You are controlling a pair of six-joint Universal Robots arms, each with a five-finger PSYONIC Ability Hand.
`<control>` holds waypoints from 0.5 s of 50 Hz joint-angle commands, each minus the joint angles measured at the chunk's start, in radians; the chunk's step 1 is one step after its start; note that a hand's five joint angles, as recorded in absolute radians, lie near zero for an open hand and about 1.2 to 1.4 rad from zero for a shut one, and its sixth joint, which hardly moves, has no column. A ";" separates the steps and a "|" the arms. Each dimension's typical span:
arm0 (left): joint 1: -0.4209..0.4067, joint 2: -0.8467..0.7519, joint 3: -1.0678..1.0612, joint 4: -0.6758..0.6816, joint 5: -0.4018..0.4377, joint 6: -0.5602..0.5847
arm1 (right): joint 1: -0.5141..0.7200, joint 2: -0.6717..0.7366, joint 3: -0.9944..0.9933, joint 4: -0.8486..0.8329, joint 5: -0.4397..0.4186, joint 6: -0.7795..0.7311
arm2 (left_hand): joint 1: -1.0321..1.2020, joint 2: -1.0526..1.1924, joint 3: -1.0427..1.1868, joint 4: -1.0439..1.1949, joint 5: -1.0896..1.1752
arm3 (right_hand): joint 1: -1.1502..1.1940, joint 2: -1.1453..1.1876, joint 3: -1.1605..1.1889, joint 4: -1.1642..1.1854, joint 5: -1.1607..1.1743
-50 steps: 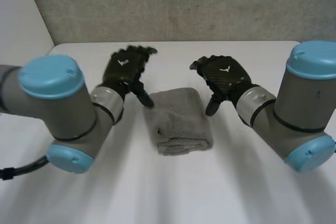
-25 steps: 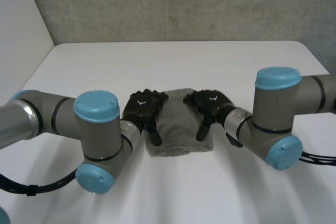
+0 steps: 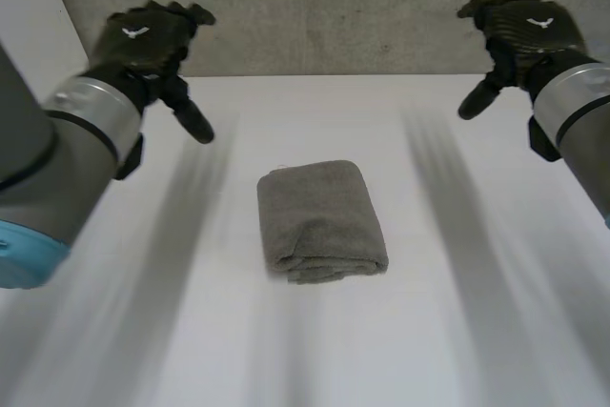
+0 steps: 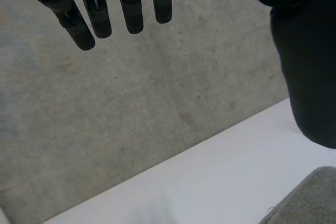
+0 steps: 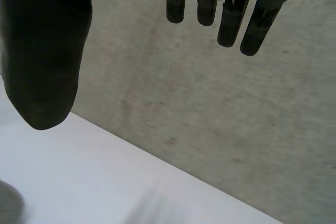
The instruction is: Fold the towel.
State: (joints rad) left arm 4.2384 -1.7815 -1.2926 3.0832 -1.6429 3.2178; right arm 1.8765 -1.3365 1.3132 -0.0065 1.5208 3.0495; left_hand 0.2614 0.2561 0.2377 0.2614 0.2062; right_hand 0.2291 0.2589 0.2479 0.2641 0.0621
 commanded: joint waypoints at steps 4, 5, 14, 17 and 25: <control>0.011 0.025 -0.025 -0.086 0.000 -0.001 | 0.004 0.002 0.018 0.046 0.032 -0.092 | -0.080 -0.075 -0.056 -0.080 -0.200 | -0.055 -0.084 -0.073 -0.090 -0.062; 0.011 0.025 -0.033 -0.092 0.002 -0.004 | 0.006 0.000 0.020 0.048 0.032 -0.092 | -0.080 -0.075 -0.056 -0.080 -0.200 | -0.055 -0.084 -0.073 -0.090 -0.062; 0.011 0.074 -0.074 -0.095 0.003 -0.010 | 0.007 -0.023 0.041 0.052 0.033 -0.095 | -0.077 -0.072 -0.054 -0.077 -0.197 | -0.055 -0.084 -0.073 -0.090 -0.062; 0.011 0.083 -0.079 -0.093 0.003 -0.010 | 0.007 -0.030 0.044 0.053 0.033 -0.095 | -0.077 -0.072 -0.054 -0.077 -0.197 | -0.055 -0.084 -0.073 -0.090 -0.062; 0.011 0.086 -0.100 -0.074 0.011 -0.016 | 0.007 -0.032 0.052 0.054 0.019 -0.098 | -0.080 -0.075 -0.056 -0.080 -0.200 | -0.055 -0.084 -0.073 -0.090 -0.062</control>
State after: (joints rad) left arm 4.2493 -1.7168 -1.3610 2.9870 -1.6400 3.2077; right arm 1.8840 -1.3571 1.3526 0.0449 1.5540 2.9539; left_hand 0.4028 0.4013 0.4009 0.4040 0.3988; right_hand 0.2301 0.2589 0.2481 0.2644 0.0622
